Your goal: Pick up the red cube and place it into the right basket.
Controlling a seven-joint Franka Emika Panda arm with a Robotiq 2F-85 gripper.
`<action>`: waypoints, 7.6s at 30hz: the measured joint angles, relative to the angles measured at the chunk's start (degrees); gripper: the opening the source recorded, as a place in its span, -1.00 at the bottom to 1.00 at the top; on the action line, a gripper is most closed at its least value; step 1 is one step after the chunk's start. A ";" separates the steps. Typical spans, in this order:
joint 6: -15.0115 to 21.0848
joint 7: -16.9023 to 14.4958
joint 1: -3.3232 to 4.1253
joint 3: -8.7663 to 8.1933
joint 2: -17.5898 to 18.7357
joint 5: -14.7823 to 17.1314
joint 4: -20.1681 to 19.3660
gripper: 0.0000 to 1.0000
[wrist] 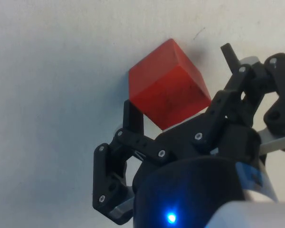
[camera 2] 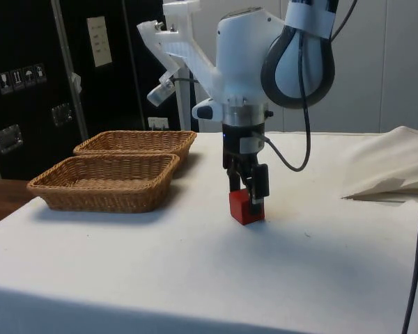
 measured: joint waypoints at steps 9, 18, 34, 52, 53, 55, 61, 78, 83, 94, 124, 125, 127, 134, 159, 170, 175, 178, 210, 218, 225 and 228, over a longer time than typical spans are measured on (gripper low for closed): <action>0.00 0.00 -0.17 0.00 0.00 0.00 0.06 1.00; 0.00 0.00 -0.17 0.00 0.00 0.00 0.06 1.00; 0.00 0.17 -0.17 0.17 0.00 0.00 0.06 -0.83; -1.83 1.95 -0.17 0.06 -2.58 0.00 0.06 -0.95; -2.46 2.18 -0.17 0.06 -3.27 0.00 0.00 -0.95; -3.78 2.69 -0.23 0.00 -4.70 0.00 -0.06 -0.95; -6.59 4.41 -0.23 -0.17 -7.79 0.00 -0.23 -0.95; -15.30 6.93 -0.69 -0.69 -14.44 0.00 2.75 -0.95; -16.44 6.65 -0.97 -0.86 -13.41 0.00 5.04 -0.95; -19.88 5.67 -1.55 -2.06 -10.20 0.00 11.46 -0.95; -22.12 8.59 -2.12 -4.87 -7.10 0.00 17.07 -0.95; -22.17 8.71 -2.12 -4.98 -6.99 0.00 17.25 -0.95; -22.29 8.82 -2.18 -5.21 -6.82 0.00 17.59 -0.95; -22.52 9.05 -2.41 -6.13 -5.90 0.00 18.85 -0.95; -24.47 7.10 -3.27 -10.08 1.38 1.15 27.50 -0.95; -24.47 5.04 -3.72 -12.03 2.18 3.44 27.67 -0.95; -24.47 3.67 -4.01 -12.95 2.86 4.98 27.96 -0.95; -24.47 2.69 -4.18 -13.58 3.72 6.25 28.71 -0.95; -27.62 -4.93 -6.07 -17.65 16.27 16.96 42.63 -0.95; -29.45 -6.02 -6.70 -18.74 19.48 18.85 47.10 -0.95; -30.83 -7.79 -7.33 -19.65 22.92 22.00 51.11 -0.95; -31.46 -8.31 -7.51 -20.17 24.12 22.98 52.60 -0.95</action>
